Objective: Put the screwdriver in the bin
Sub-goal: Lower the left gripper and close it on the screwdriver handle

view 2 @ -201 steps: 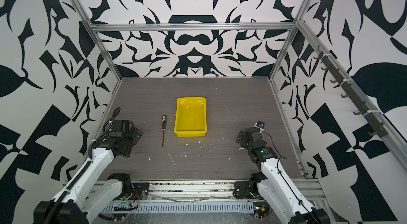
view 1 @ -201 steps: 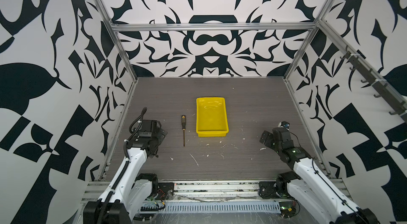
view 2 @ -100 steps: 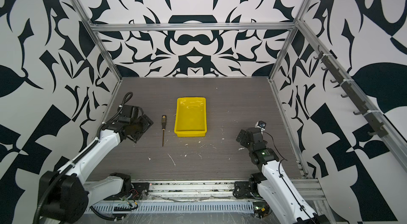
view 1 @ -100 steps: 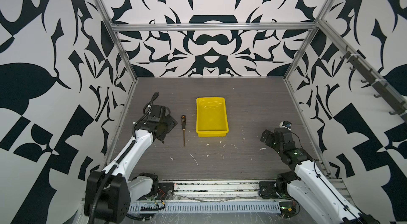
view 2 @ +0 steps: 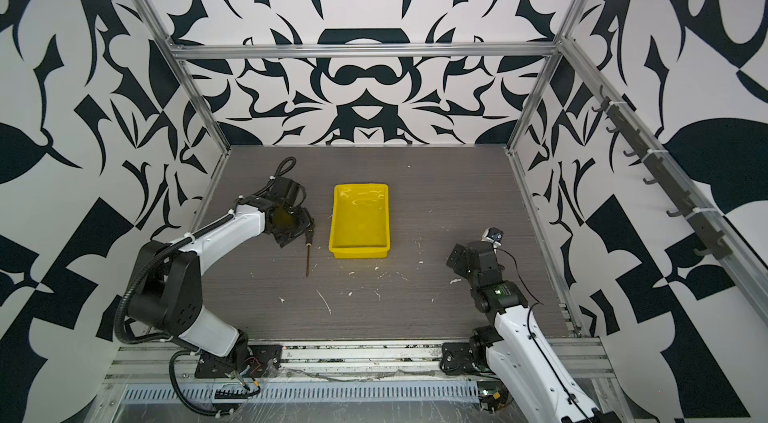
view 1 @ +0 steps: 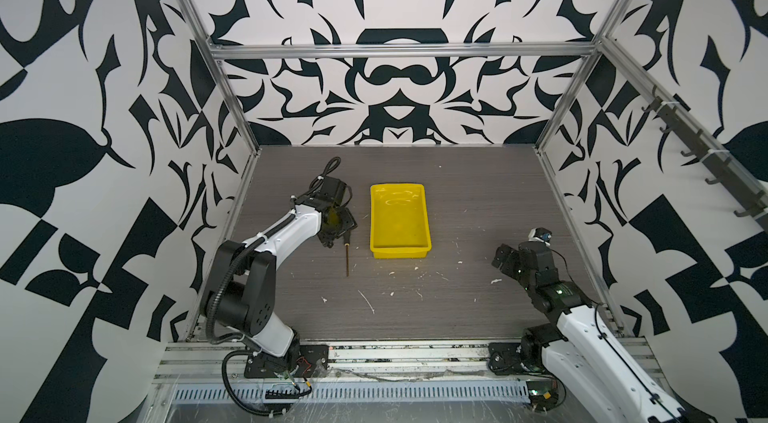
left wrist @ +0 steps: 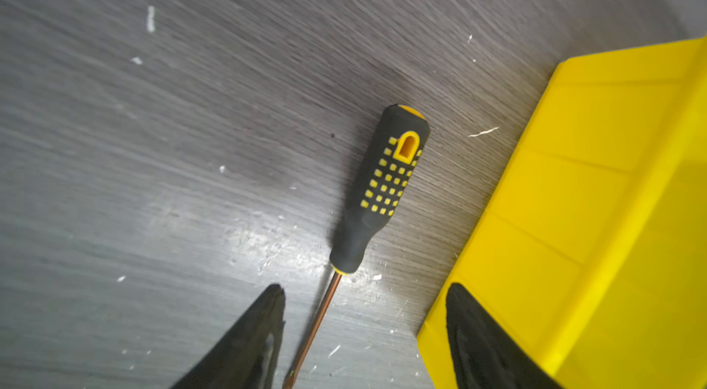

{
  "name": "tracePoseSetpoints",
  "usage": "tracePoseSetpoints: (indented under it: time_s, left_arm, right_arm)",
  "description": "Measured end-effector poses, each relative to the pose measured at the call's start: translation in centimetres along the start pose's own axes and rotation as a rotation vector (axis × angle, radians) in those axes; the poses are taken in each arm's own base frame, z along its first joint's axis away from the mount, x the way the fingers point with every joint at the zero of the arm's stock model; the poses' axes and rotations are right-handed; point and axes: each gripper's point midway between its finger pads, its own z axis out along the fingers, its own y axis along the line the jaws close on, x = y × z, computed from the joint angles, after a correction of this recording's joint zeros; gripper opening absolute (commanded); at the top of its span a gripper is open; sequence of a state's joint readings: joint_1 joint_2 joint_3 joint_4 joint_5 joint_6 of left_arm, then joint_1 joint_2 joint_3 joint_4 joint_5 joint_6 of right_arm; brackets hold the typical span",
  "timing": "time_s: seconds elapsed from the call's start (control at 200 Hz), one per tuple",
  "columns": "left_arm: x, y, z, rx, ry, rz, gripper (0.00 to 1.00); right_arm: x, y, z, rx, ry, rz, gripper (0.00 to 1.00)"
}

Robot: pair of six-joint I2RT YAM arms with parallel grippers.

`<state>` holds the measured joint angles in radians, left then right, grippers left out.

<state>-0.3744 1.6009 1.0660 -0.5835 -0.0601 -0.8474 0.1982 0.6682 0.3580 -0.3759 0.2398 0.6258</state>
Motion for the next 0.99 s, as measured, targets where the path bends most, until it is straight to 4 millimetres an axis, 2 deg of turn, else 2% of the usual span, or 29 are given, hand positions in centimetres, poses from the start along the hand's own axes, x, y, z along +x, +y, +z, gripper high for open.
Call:
tracePoseSetpoints:
  time_s: [0.22, 0.355, 0.54, 0.705, 0.915, 0.995]
  left_arm:
    - [0.6, 0.4, 1.9, -0.066, 0.047, 0.022, 0.54]
    - [0.6, 0.0, 3.1, -0.089, 0.069, 0.030, 0.51]
    - [0.4, -0.7, 3.6, -0.103, 0.070, 0.053, 0.46]
    - [0.4, -0.4, 4.2, -0.137, 0.079, 0.068, 0.42]
    - [0.9, 0.4, 5.4, -0.196, 0.096, 0.094, 0.33]
    - [0.8, 0.6, 5.4, -0.210, 0.085, 0.102, 0.25]
  right_arm:
    - [0.0, 0.0, 0.0, 0.000, 0.001, 0.000, 0.96]
    - [0.0, 0.0, 0.0, -0.002, -0.002, 0.001, 0.96]
    - [-0.1, 0.1, 0.0, -0.005, -0.005, 0.002, 0.96]
    - [0.4, 0.0, 0.4, 0.006, 0.021, -0.005, 0.97]
    - [0.5, 0.1, 0.4, 0.003, 0.028, -0.006, 0.97]
    - [0.5, 0.1, 0.4, 0.001, 0.029, -0.006, 0.97]
